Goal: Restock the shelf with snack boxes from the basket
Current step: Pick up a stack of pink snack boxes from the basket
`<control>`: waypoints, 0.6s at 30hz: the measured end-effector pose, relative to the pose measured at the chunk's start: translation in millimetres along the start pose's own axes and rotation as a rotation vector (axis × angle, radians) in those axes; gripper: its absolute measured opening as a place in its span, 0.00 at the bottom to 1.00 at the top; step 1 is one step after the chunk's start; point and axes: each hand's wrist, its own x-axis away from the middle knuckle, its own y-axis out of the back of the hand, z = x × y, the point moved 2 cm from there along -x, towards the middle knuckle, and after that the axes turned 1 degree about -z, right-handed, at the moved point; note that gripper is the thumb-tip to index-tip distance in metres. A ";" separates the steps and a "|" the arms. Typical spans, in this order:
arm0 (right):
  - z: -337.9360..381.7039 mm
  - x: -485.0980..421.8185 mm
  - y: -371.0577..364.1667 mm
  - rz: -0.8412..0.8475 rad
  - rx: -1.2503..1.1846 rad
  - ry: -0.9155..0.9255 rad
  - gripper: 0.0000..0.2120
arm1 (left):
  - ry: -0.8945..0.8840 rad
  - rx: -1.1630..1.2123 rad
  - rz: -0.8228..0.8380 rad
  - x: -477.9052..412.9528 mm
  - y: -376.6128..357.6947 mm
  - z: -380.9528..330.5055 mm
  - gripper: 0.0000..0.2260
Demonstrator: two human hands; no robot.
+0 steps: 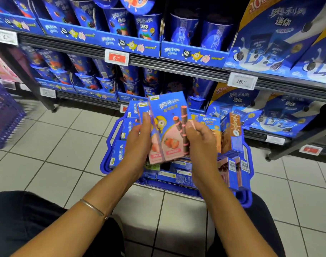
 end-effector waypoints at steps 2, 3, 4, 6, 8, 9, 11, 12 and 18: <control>-7.5 7.8 -10.7 0.011 0.022 -0.032 0.08 | -0.010 -0.029 -0.006 2.3 -2.1 -0.4 0.33; -10.2 11.1 -14.5 0.006 0.033 -0.046 0.08 | -0.011 -0.024 -0.010 3.5 -2.8 -1.2 0.35; -12.0 13.7 -17.5 0.001 0.035 -0.054 0.08 | -0.011 -0.007 -0.015 3.0 -2.6 -1.6 0.37; -12.6 15.6 -20.7 -0.001 0.036 -0.048 0.08 | -0.010 0.036 -0.024 1.9 -2.0 -4.3 0.40; -11.8 16.3 -20.4 0.003 0.050 -0.016 0.07 | 0.019 0.036 0.004 3.7 -1.1 -8.1 0.42; -11.6 16.5 -19.7 0.007 0.059 0.003 0.06 | 0.040 0.035 0.043 5.5 -1.3 -9.0 0.43; -10.4 15.7 -16.9 0.017 0.082 0.032 0.05 | 0.055 0.048 0.112 8.5 -1.8 -8.8 0.40; -10.0 13.3 -13.5 0.042 0.095 0.032 0.06 | 0.049 0.071 0.128 8.9 -1.8 -8.1 0.38; 6.7 -23.2 49.9 0.220 0.834 0.057 0.23 | 0.099 0.149 0.144 10.3 -1.2 -8.1 0.28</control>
